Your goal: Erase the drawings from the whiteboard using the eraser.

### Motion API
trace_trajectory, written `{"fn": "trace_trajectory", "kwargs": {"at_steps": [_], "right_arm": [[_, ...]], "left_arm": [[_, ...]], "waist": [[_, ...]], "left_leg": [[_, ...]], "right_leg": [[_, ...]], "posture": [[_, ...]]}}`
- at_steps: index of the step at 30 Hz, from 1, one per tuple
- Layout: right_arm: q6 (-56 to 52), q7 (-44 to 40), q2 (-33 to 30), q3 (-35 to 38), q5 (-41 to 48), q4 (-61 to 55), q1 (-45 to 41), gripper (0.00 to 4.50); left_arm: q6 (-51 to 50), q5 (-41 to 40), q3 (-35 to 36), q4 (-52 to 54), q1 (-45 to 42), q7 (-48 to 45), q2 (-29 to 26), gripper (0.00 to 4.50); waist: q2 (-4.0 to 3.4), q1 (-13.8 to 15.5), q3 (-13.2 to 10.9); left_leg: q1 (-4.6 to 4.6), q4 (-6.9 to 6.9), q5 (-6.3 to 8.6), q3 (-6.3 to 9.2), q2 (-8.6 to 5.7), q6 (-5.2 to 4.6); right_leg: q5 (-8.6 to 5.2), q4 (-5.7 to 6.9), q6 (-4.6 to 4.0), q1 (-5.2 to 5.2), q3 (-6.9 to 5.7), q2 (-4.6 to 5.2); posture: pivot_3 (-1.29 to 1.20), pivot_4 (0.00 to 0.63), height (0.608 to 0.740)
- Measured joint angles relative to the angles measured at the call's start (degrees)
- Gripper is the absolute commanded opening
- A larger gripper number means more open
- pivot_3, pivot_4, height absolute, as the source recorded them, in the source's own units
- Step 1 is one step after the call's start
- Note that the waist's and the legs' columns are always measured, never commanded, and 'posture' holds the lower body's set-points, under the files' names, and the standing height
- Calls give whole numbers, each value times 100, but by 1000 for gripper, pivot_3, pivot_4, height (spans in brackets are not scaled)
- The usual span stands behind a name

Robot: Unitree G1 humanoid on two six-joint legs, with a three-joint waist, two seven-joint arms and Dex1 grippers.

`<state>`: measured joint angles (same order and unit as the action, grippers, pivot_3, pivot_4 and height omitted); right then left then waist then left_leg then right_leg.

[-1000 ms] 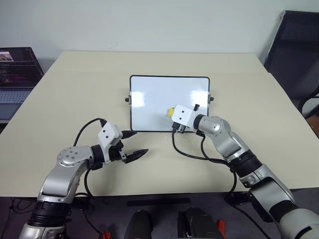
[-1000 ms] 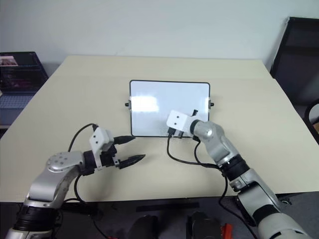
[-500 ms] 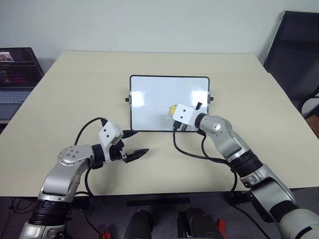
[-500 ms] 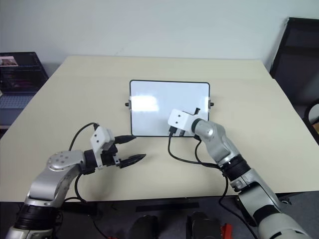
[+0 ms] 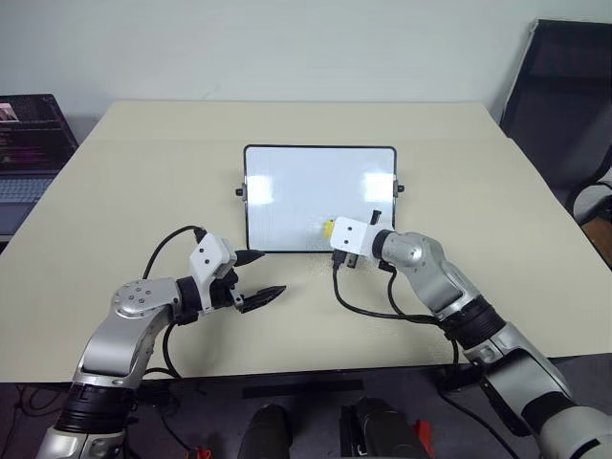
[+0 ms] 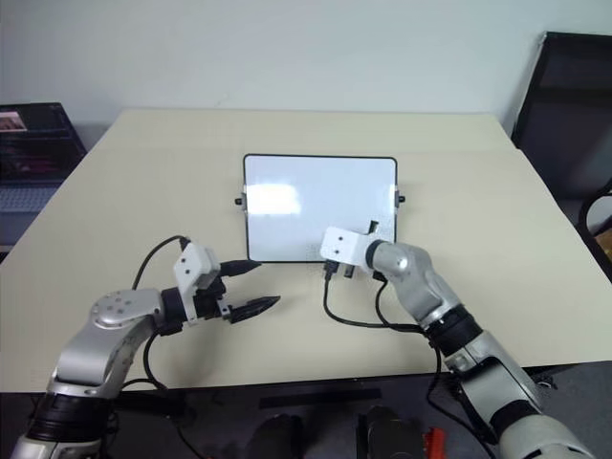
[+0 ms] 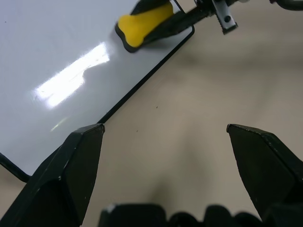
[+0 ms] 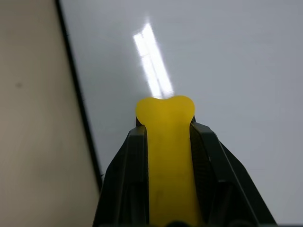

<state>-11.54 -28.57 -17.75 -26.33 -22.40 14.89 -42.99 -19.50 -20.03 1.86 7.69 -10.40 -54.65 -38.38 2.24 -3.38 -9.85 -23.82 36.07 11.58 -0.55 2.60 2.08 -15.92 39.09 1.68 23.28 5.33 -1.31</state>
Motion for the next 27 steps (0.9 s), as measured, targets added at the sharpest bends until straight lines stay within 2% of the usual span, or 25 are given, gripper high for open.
{"fn": "trace_trajectory", "kwargs": {"at_steps": [3, 10, 17, 20, 23, 27], "right_arm": [[76, 157, -5, 157, -13, 81, -94, 860], [96, -510, -99, -25, -1, -199, 209, 860], [70, -468, -74, 28, 17, -213, 228, 860], [-223, -337, 91, 449, 292, -367, 281, 860], [-893, -310, 321, 1202, 920, -1084, 452, 860], [-1875, -501, 302, 1876, 1693, -2194, 752, 860]], "left_arm": [[4, 0, 0, 0, 8, -4, 0, 4500], [24, 0, 0, 0, 48, -33, 0, 4500], [38, 0, 0, -1, 68, -79, 2, 4500], [44, 0, 1, -6, 64, -33, 49, 4500], [44, -1, 25, -67, 25, 160, 174, 4500], [7, -32, 115, -130, -128, 376, 263, 4500]], "waist": [[0, 6, 0], [0, 8, 0], [0, 8, 0], [-1, 11, -1], [-1, 18, -1], [-1, 34, -1]], "left_leg": [[-3, -3, 1, -1, -1, 0], [-4, -9, 3, 2, -1, 0], [-5, -4, 2, 1, -1, 0], [-7, -6, 2, 2, -1, 0], [-12, -8, 3, 12, -1, 1], [-16, -10, 3, 18, -3, 1]], "right_leg": [[2, -6, -6, 0, -1, 0], [1, -6, -9, 2, -2, 0], [-1, -5, -5, 2, -2, 0], [1, -5, -9, 3, -2, 0], [2, -6, -10, 3, -5, 2], [1, -8, -9, 2, -9, 2]], "posture": [[0, 150, 740], [0, 150, 740], [0, 150, 740], [0, 150, 740], [0, 150, 740], [0, 150, 740]]}}
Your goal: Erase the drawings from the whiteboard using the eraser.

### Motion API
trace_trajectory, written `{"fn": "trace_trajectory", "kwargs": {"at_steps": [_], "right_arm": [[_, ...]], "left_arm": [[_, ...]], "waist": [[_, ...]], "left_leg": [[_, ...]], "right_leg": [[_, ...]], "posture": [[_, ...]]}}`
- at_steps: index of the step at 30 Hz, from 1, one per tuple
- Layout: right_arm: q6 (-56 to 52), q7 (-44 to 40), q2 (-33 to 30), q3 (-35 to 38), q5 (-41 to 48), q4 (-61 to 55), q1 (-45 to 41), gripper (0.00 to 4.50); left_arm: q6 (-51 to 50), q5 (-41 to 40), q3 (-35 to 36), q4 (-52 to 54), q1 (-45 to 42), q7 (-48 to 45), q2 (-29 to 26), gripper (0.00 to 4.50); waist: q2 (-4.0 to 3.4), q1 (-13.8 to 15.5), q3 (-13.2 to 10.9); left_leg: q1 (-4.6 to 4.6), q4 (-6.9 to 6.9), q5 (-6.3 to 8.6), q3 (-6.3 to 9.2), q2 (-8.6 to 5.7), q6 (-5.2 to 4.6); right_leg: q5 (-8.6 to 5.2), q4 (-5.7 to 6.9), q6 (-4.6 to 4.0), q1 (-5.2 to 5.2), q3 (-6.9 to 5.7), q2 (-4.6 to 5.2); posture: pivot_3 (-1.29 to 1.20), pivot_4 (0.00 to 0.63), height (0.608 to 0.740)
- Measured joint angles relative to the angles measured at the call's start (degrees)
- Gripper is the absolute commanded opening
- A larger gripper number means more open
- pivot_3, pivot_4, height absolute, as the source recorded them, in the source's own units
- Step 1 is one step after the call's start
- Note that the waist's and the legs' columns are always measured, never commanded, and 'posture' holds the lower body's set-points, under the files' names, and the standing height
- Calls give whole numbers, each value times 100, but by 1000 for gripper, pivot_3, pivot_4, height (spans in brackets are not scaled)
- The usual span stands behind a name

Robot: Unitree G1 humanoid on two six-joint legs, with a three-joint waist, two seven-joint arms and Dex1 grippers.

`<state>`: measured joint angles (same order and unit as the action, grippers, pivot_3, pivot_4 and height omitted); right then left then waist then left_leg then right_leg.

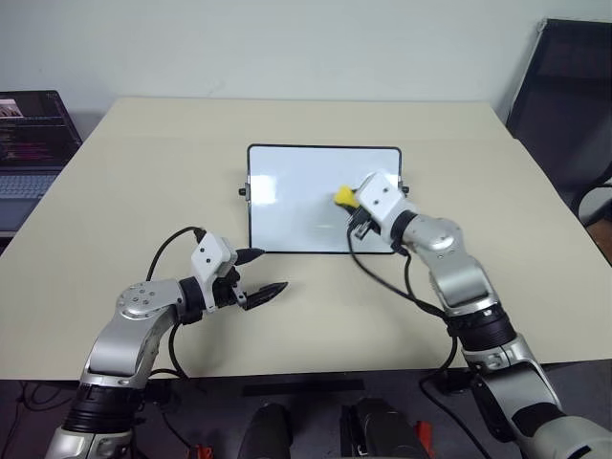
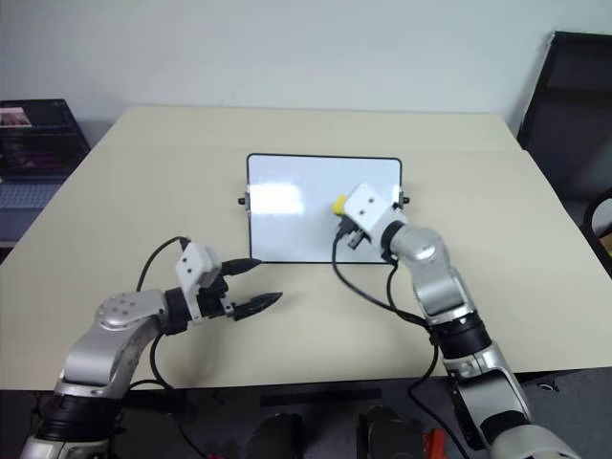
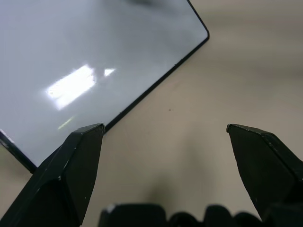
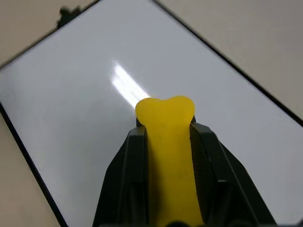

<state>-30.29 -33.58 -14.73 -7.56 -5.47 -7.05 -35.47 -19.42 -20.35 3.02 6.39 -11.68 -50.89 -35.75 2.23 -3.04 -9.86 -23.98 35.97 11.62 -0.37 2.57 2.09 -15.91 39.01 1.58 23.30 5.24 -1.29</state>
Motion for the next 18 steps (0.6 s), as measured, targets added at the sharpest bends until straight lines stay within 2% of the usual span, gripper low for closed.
{"fn": "trace_trajectory", "kwargs": {"at_steps": [6, 9, 13, 18], "right_arm": [[-1584, -427, -481, 744, 1138, -1745, 988, 860], [-2208, -571, -675, 1307, 1848, -2781, 1980, 860], [-2311, -428, -701, 1575, 2100, -3171, 2806, 860], [-2226, -26, -645, 1622, 2246, -3342, 3125, 860]], "left_arm": [[-165, -126, 184, 12, -95, 206, 29, 4500], [-288, -222, 244, 62, -123, 328, 65, 4500], [-408, -229, 303, 133, -128, 470, 77, 4500], [-579, -323, 304, 449, -93, 653, 161, 4500]], "waist": [[-2, 0, -1], [-1, 2, -1], [-1, -23, -1], [-1, -44, -1]], "left_leg": [[-1, 0, 0, 5, -2, 0], [-1, -2, 1, 7, -1, 0], [7, 0, 0, -1, 2, 1], [13, 4, 0, -7, 2, 0]], "right_leg": [[-5, -2, 9, 0, 0, 2], [-9, -4, 7, -3, 2, 2], [-10, -2, 9, -3, 3, 0], [-6, 0, 15, -4, 12, -2]], "posture": [[0, 150, 740], [0, 150, 740], [0, 150, 740], [0, 150, 740]]}}
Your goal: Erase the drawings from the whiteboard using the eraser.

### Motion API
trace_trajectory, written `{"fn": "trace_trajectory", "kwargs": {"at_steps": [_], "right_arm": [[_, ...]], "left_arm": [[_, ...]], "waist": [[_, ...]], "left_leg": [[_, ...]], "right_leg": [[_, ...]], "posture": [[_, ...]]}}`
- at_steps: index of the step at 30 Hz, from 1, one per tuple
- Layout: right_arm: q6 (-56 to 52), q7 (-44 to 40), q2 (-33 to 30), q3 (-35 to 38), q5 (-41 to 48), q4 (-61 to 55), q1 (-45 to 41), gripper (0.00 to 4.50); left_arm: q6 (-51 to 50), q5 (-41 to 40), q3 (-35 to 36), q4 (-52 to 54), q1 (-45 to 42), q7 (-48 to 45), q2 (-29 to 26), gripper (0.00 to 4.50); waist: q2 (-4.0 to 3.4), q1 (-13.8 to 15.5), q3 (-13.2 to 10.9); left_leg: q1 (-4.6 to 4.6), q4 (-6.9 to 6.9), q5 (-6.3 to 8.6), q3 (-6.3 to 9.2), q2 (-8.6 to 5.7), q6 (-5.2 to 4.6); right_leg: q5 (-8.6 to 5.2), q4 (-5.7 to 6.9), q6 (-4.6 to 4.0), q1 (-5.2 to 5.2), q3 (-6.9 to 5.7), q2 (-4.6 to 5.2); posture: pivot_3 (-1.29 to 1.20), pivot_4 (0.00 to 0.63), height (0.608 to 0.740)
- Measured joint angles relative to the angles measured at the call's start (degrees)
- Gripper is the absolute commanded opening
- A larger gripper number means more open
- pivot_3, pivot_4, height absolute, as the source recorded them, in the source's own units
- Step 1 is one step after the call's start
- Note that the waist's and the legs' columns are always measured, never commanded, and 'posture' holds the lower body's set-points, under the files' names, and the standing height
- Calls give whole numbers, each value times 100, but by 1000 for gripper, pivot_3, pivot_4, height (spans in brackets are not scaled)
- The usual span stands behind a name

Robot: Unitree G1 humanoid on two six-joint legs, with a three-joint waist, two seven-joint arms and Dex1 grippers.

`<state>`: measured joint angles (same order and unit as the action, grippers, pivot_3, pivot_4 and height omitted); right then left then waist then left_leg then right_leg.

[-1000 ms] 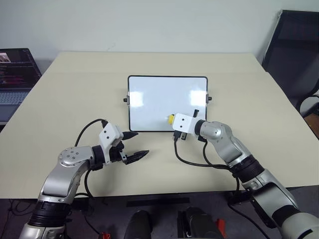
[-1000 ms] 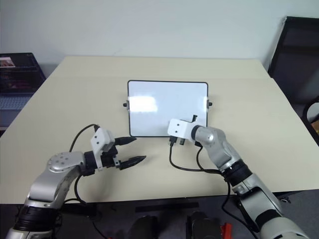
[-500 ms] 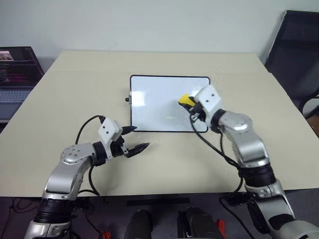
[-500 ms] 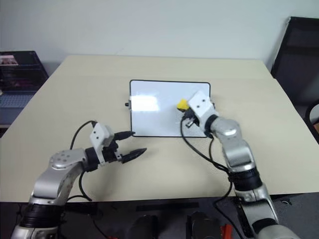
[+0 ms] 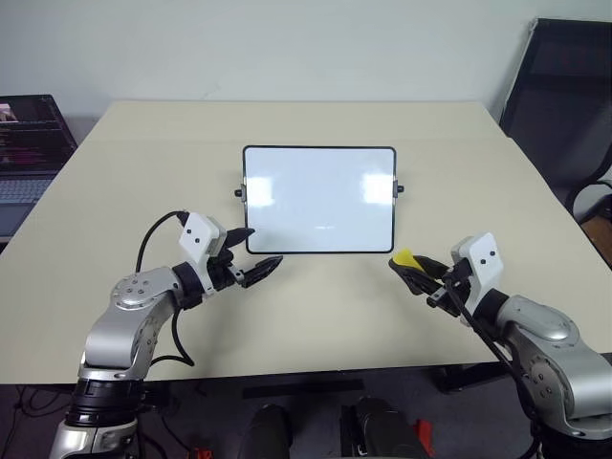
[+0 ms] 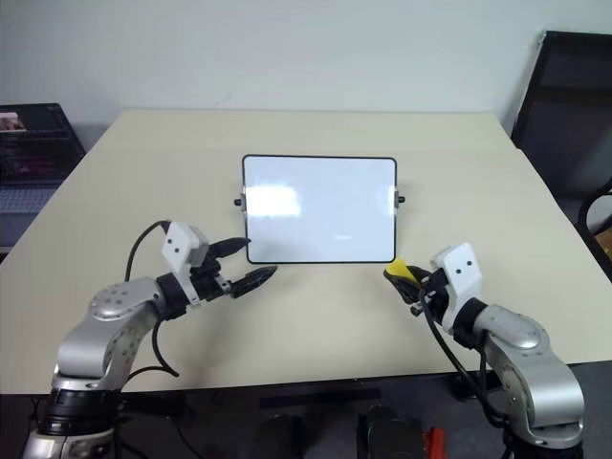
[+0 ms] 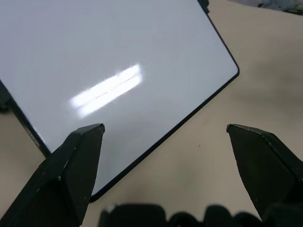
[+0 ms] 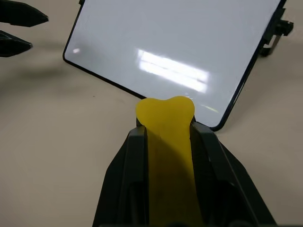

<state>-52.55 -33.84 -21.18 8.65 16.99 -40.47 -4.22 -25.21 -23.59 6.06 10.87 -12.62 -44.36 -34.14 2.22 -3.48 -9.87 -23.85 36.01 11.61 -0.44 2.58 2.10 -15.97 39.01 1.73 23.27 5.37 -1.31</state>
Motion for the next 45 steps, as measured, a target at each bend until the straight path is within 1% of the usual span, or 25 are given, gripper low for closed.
{"fn": "trace_trajectory", "kwargs": {"at_steps": [8, 14, 17, 22, 24, 28, 34, 38, 45], "right_arm": [[226, 167, -149, -203, 91, 1, 2, 860], [874, 116, -838, -612, -204, 50, -170, 860], [1402, 111, -1193, -1093, -609, 235, -344, 860], [2167, 102, -1314, -1850, -1260, 769, -764, 860], [2386, 97, -1312, -2107, -1475, 994, -980, 860], [2614, 116, -1133, -2381, -1762, 1416, -1475, 860], [3062, 240, -920, -2771, -2434, 2194, -2186, 860], [3144, 281, -729, -2822, -2653, 2499, -2375, 860], [3215, 215, -578, -2862, -2756, 2516, -2392, 860]], "left_arm": [[-196, -29, -50, 193, 8, 98, -11, 4500], [-180, 98, -337, 59, -64, -216, -276, 4500], [-21, 267, -470, -329, -199, -433, -364, 4500], [323, 496, -687, -916, -461, -771, -392, 4500], [429, 577, -742, -1098, -604, -838, -388, 4500], [587, 674, -820, -1375, -813, -948, -358, 4500], [611, 729, -904, -1486, -966, -1036, -298, 4500], [609, 733, -921, -1489, -990, -1123, -279, 4500], [576, 753, -922, -1475, -997, -1150, -279, 4500]], "waist": [[0, 17, 0], [1, 18, 0], [0, 15, -1], [2, 24, -2], [3, 28, -2], [3, 23, -2], [3, 35, -2], [3, 39, -2], [3, 40, -2]], "left_leg": [[-4, -2, 0, -8, -4, 0], [-3, -3, 0, -7, -5, 0], [-2, -3, 0, -12, -4, 0], [-5, -3, 1, -13, -5, 0], [-6, -3, 0, -13, -5, 0], [-7, -2, 0, -14, -4, 0], [-9, -3, 1, -12, -5, 0], [-10, -3, 1, -10, -4, 0], [-10, -2, 1, -9, -4, 0]], "right_leg": [[-4, -3, 2, 1, -2, -7], [-6, -4, -1, 1, -3, -10], [-6, -4, -2, 2, -1, -15], [-6, -5, -1, 4, -2, -15], [-6, -4, -1, 5, -2, -15], [-6, -3, -1, 5, -1, -16], [-6, -3, -1, 5, -2, -16], [-5, -1, -1, 6, -3, -16], [-5, 0, -1, 5, -4, -16]], "posture": [[0, 150, 740], [0, 150, 740], [0, 150, 740], [0, 150, 740], [0, 150, 740], [0, 150, 740], [0, 150, 740], [0, 150, 740], [0, 150, 740]]}}
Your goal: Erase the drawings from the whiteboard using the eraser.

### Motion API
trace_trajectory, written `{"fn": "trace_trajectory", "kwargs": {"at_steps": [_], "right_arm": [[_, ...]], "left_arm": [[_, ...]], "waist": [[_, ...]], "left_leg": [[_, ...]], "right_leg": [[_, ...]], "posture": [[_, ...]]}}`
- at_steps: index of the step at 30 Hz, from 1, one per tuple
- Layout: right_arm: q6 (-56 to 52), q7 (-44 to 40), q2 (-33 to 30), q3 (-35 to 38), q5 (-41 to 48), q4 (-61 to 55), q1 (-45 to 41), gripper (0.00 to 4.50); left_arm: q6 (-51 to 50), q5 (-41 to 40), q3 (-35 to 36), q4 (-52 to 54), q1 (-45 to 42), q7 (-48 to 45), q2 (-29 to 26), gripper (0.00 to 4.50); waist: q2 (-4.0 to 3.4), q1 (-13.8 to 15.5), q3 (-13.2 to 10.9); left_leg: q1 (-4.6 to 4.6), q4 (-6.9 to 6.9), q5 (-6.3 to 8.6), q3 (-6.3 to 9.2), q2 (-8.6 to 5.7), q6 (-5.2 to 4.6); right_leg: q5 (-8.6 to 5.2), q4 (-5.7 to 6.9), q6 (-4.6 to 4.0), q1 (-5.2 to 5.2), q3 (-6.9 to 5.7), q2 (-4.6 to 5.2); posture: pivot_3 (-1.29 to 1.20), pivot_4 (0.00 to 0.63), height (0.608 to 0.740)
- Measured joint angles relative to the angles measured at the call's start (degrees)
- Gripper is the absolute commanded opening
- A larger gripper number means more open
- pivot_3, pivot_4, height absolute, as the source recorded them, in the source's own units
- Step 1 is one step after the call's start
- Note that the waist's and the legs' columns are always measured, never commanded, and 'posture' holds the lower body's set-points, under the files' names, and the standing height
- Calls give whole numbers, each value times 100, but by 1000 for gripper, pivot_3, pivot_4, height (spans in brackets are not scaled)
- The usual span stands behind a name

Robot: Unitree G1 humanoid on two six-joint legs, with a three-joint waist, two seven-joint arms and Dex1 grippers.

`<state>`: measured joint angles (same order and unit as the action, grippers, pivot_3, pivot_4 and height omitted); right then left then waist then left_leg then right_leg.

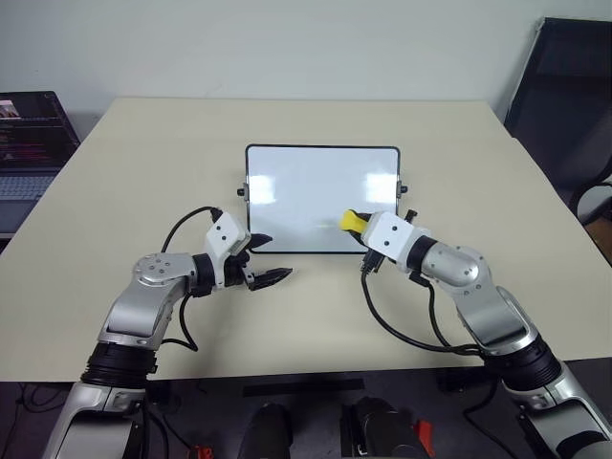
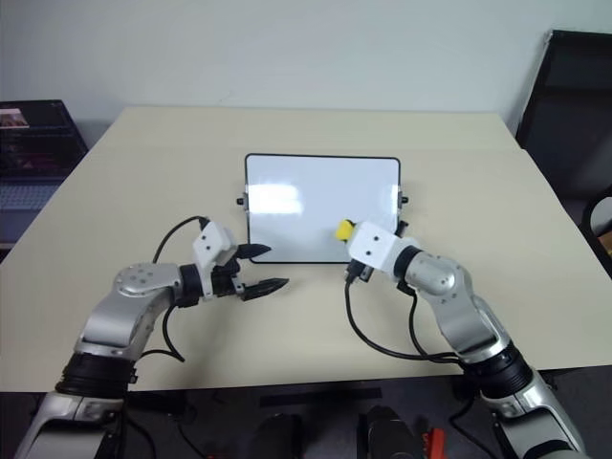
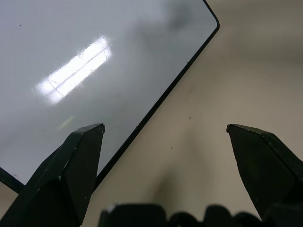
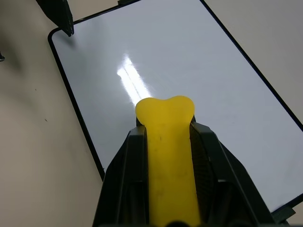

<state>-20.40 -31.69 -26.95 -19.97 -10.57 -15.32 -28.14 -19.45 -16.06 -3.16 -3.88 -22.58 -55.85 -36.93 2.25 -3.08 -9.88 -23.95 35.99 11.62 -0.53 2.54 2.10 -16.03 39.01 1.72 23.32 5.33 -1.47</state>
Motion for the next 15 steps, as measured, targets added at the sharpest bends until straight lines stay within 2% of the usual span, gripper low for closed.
{"fn": "trace_trajectory", "kwargs": {"at_steps": [12, 15], "right_arm": [[-7, -41, 77, 42, -58, -2, 79, 860], [-182, 63, 124, 455, 105, -163, 379, 860]], "left_arm": [[-4, 51, -46, 59, 0, -54, 5, 4500], [-3, 36, -41, 79, -17, 24, 131, 4500]], "waist": [[0, 0, 0], [0, 17, 0]], "left_leg": [[0, 1, 0, 1, 0, 0], [-3, 1, 0, 2, -1, 0]], "right_leg": [[0, 1, 0, 0, 0, 0], [0, 1, 0, -1, -1, 1]], "posture": [[0, 150, 740], [0, 150, 740]]}}
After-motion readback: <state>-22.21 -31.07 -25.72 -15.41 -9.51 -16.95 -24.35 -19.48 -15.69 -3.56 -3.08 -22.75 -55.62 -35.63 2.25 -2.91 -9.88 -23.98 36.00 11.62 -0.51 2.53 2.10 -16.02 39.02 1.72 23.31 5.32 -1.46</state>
